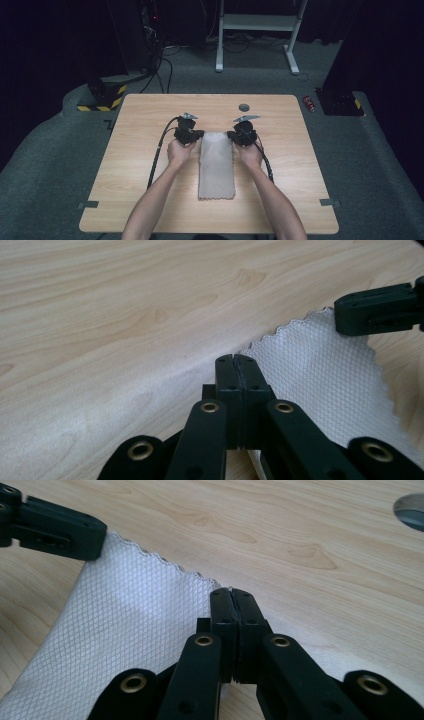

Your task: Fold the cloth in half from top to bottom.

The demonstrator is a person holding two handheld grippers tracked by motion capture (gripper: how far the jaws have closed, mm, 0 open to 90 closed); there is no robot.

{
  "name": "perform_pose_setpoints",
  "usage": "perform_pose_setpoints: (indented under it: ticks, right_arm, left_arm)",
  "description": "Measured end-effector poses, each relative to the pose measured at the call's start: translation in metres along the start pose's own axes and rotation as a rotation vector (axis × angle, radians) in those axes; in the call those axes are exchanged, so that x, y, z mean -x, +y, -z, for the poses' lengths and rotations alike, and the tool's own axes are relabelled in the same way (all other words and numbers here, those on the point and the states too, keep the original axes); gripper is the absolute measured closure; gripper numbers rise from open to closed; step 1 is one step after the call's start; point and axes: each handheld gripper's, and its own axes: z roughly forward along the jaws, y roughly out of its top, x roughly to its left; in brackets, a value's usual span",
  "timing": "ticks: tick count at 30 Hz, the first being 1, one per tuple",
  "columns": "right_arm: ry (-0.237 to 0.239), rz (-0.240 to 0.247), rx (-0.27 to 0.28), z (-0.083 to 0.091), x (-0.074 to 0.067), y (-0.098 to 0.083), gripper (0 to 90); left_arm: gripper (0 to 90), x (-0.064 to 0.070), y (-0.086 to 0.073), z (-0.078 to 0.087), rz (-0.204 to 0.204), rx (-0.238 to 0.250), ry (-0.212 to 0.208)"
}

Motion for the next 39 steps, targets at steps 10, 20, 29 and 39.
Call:
perform_pose_setpoints:
  ticks: [10, 20, 29, 39]
  right_arm:
    - [-0.022, 0.0, 0.041, 0.019, 0.01, 0.025, 89.3]
    - [0.01, 0.006, 0.088, 0.037, 0.01, 0.027, 89.3]
    - [0.057, 0.026, 0.076, 0.04, 0.004, 0.006, 89.2]
    - [0.096, 0.036, 0.058, 0.046, -0.003, -0.019, 89.2]
  left_arm:
    - [89.9, -0.001, 0.024, 0.007, 0.02, 0.062, -0.025]
    - [89.8, 0.009, 0.026, 0.023, -0.036, 0.093, -0.036]
    - [89.8, 0.013, 0.01, 0.025, -0.06, 0.058, -0.066]
    - [89.8, 0.02, -0.01, 0.027, -0.078, 0.039, -0.097]
